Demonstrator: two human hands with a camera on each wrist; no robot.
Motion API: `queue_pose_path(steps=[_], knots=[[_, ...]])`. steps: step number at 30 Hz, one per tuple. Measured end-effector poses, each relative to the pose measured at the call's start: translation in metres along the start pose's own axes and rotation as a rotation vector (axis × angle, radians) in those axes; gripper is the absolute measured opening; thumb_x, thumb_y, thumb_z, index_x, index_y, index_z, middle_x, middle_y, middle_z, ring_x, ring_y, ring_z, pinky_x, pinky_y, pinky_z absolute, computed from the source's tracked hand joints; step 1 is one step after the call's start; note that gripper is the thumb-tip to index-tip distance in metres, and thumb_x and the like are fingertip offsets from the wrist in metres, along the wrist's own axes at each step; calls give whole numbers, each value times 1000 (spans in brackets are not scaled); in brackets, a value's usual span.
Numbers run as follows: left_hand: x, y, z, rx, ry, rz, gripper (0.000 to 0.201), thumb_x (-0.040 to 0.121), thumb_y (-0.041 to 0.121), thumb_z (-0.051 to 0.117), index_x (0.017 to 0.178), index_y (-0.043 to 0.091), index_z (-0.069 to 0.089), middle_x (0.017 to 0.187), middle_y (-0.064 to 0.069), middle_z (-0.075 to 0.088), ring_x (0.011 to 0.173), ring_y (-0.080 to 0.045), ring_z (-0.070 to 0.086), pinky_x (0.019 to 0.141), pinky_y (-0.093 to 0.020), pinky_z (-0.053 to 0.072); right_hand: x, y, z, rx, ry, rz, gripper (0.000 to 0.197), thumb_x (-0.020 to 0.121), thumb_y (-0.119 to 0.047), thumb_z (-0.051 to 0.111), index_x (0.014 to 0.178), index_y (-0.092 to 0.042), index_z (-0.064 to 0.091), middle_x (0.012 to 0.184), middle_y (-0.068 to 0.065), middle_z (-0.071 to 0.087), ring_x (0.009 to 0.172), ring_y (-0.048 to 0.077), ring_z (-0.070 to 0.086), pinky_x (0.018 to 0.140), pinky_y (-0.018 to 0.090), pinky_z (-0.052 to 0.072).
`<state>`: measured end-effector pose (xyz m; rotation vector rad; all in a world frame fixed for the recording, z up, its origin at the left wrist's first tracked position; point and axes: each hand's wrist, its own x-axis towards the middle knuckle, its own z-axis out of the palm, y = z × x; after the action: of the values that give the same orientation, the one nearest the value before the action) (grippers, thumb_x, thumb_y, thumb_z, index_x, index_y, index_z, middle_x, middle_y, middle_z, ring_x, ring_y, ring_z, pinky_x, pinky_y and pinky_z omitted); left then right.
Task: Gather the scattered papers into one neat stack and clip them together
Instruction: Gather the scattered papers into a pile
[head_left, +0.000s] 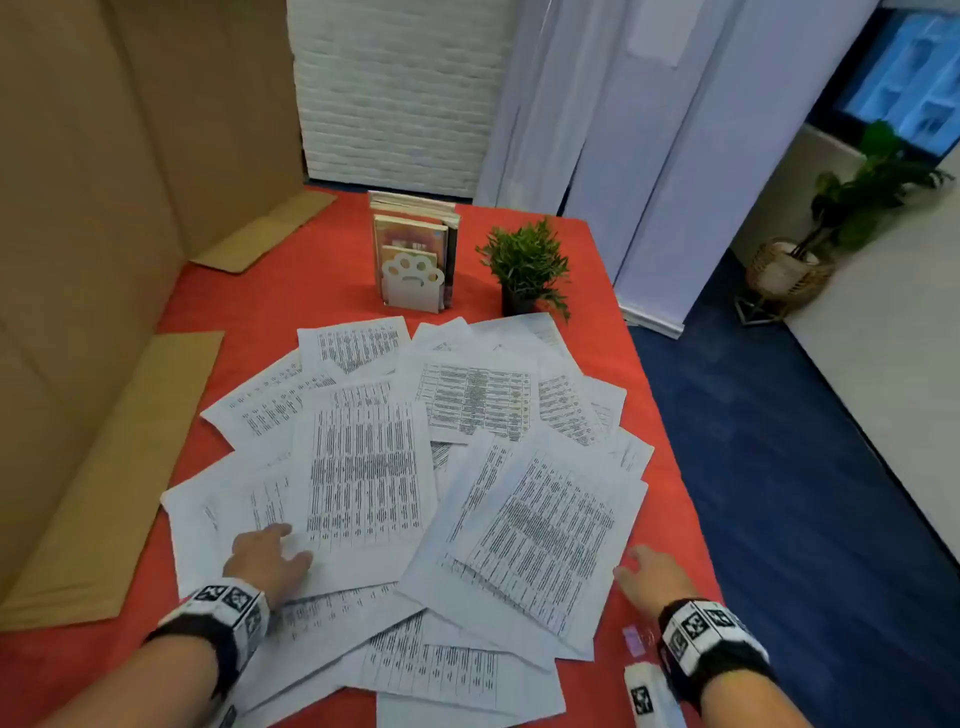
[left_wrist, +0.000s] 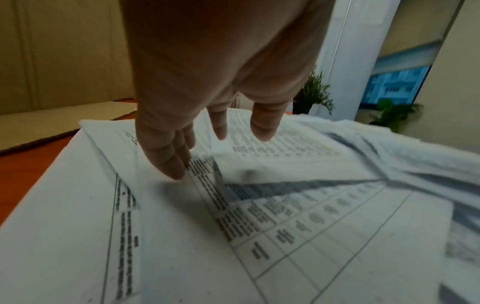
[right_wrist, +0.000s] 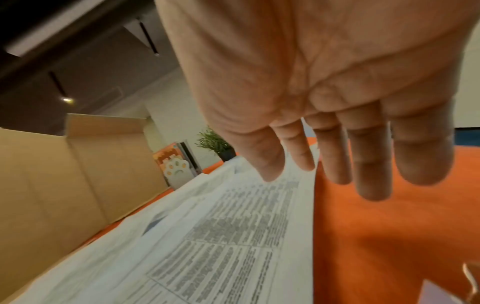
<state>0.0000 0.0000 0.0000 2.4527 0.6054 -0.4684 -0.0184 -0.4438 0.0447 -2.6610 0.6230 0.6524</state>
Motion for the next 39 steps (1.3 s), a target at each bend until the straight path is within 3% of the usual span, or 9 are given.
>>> queue_pose_path(steps=[11,14,17,23,26,30,33,36,39], knots=[[-9,7,8,52,-35,66,56,70,11,71,124,10,57,128,-14,50,113,-28,55,100,-32,44,17,-24,27,366,32,140,43,86,-5,54,127,-2,39,122,22,57,111,37,57,82,33,43],[-19,3,8,-19,54,57,44,74,26,73,113,8,66,113,-12,64,99,-26,61,88,-30,46,15,-26,23,260,97,53,3,88,-7,50,87,-9,48,92,16,56,94,33,57,70,30,34],[-28,4,8,-90,108,53,44,73,25,75,110,4,67,101,-13,65,92,-27,61,83,-29,45,17,-23,23,190,105,-11,34,86,-10,53,61,-17,31,64,2,40,73,25,44,63,31,30],[-31,14,16,-192,62,66,50,74,-4,59,123,9,60,130,-16,56,116,-31,55,99,-31,41,6,-37,42,182,19,-16,26,80,-10,56,62,-16,37,65,0,42,62,20,42,51,28,29],[-36,13,20,-271,105,18,30,78,4,61,107,7,68,116,-12,65,109,-29,59,92,-30,44,4,-44,54,206,38,-64,34,83,-16,59,61,-19,33,62,-2,37,54,13,33,48,26,25],[-42,-7,20,-346,214,-84,57,79,8,64,132,9,42,113,-20,60,103,-35,58,88,-37,47,-1,-54,64,234,18,-64,26,85,-11,55,67,-20,37,67,-3,43,60,14,40,50,23,29],[-44,-20,16,-335,229,-175,86,75,2,66,146,11,18,134,-27,42,119,-41,48,101,-44,41,-7,-56,61,398,93,-27,34,87,0,50,117,-15,44,82,4,56,70,22,55,52,21,38],[-44,-31,13,-227,214,-213,75,71,3,66,139,4,34,130,-28,41,115,-41,48,101,-42,43,-12,-51,55,468,103,-12,64,88,2,47,145,-17,24,129,20,55,111,33,58,85,32,47],[-46,-33,14,-198,208,-213,69,70,-1,62,135,5,40,132,-26,40,116,-41,48,100,-40,42,-15,-43,54,463,128,1,59,90,-2,47,144,-17,28,140,19,47,119,34,53,97,37,43]])
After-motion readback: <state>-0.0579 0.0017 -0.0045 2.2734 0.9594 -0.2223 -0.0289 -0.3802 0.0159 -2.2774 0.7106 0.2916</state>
